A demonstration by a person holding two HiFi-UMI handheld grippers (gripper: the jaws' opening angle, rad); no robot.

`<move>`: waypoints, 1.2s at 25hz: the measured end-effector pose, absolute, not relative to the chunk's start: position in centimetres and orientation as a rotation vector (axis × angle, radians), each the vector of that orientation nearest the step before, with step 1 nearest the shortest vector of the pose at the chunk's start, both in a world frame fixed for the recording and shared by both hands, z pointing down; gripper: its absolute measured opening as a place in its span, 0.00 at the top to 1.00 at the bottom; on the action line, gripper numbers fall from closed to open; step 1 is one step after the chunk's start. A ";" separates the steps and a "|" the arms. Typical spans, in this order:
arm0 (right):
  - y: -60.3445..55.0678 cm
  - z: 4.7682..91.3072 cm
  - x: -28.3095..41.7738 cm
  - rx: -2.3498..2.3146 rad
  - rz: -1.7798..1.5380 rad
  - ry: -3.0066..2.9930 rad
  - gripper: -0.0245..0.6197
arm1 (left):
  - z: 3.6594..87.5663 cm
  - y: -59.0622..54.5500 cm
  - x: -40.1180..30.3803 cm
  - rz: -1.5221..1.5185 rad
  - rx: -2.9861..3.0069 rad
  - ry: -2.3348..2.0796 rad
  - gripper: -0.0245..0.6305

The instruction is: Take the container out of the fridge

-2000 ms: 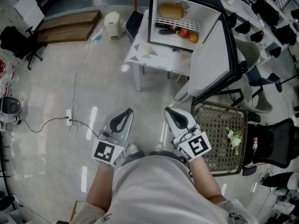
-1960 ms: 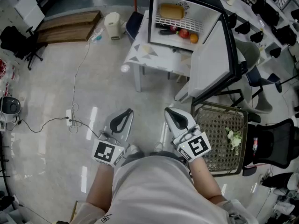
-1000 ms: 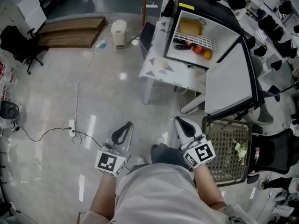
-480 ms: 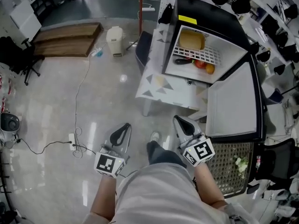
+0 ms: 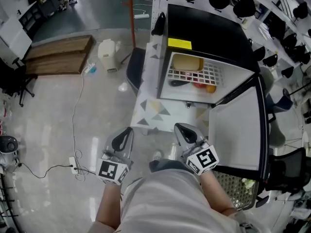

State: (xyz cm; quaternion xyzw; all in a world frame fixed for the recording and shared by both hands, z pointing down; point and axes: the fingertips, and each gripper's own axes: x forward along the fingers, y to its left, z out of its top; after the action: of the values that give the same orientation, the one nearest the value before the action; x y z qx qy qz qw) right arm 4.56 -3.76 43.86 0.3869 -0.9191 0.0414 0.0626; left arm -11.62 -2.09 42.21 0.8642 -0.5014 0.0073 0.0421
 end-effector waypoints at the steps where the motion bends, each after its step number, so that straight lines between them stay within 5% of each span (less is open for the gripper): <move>1: -4.5 43.9 4.9 1.178 0.128 -2.774 0.96 | 42.2 -3.1 -11.3 0.023 2.647 -1.529 0.93; 30: -24.2 46.0 9.3 1.572 0.081 -2.444 0.93 | 42.9 -21.2 -11.6 0.133 2.809 -1.200 0.93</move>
State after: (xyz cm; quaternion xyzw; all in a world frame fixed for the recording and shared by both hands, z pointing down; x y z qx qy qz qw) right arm 9.25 -24.23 45.97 0.5371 -0.8349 0.0276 0.1169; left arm -11.61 -21.16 42.86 0.9179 -0.3922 0.0433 0.0419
